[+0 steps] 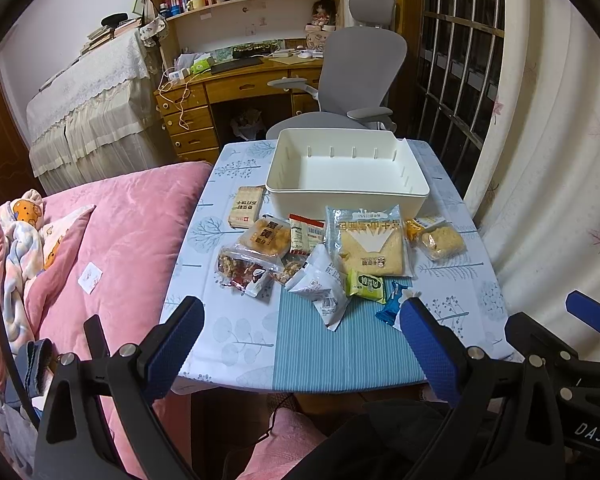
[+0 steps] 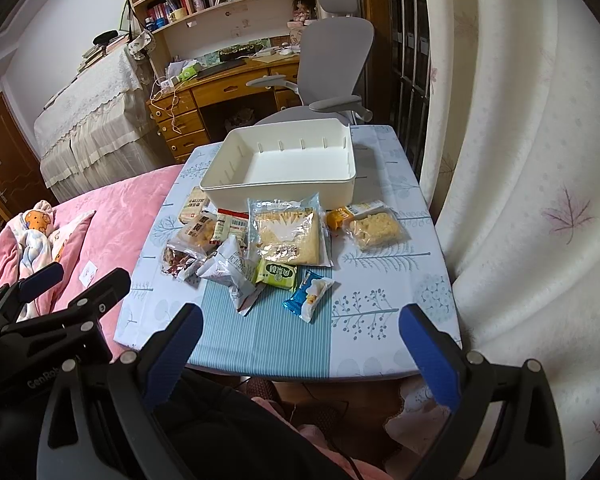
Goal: Organize snacks
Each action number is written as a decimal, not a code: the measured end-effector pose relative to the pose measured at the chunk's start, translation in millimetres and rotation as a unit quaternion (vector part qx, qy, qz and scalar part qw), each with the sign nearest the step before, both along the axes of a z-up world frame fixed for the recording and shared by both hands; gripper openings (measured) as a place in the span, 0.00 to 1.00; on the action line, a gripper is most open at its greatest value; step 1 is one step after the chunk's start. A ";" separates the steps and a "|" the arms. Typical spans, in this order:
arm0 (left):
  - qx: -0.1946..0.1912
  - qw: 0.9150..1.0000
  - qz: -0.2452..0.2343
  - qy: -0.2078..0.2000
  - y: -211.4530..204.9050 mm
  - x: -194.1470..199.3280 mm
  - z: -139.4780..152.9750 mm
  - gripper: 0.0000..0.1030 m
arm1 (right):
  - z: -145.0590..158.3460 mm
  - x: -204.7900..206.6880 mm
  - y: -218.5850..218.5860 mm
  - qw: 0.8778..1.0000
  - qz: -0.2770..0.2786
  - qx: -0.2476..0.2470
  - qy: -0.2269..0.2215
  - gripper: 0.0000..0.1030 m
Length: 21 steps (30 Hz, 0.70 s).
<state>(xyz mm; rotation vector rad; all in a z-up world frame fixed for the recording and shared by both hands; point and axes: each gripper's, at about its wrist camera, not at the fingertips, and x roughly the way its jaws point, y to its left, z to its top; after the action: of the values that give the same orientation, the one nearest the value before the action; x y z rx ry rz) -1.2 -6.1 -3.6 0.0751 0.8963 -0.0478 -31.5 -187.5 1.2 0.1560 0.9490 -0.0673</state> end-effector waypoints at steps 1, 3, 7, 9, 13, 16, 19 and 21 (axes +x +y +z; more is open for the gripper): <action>-0.001 1.000 0.000 0.000 0.1 1.0 -1.1 0.96 | -0.1 0.0 0.1 1.000 0.000 0.000 0.000 0.96; -0.004 1.000 0.000 0.001 3.3 0.8 0.5 0.96 | -0.1 -0.3 -0.1 1.000 0.000 0.000 0.000 0.96; -0.011 1.000 -0.001 0.004 4.3 0.6 2.1 0.95 | 0.3 -1.2 -0.9 1.000 0.000 -0.001 0.000 0.96; -0.017 1.000 -0.001 0.004 5.5 0.5 3.3 0.94 | 0.5 -1.6 -1.7 1.000 0.001 0.000 0.000 0.96; -0.022 1.000 0.008 -0.001 8.4 -1.7 5.8 0.93 | 1.0 -1.3 -3.4 1.000 0.001 0.000 0.001 0.96; -0.020 1.000 0.010 0.000 9.0 -1.3 6.7 0.93 | 0.4 0.8 -5.5 1.000 0.001 0.002 0.003 0.96; -0.018 1.000 0.013 0.001 8.8 -0.8 8.5 0.93 | -2.2 -2.5 -5.5 1.000 0.002 0.003 -0.001 0.96; -0.019 1.000 0.012 -0.001 9.1 -1.1 10.4 0.93 | -1.8 -2.6 -5.7 1.000 0.004 0.006 0.000 0.96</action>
<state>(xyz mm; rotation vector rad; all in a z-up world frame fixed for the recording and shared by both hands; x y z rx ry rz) -2.3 3.0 6.8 0.0287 0.8939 -0.0422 -34.0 -193.1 -0.6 0.1632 0.9502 -0.0551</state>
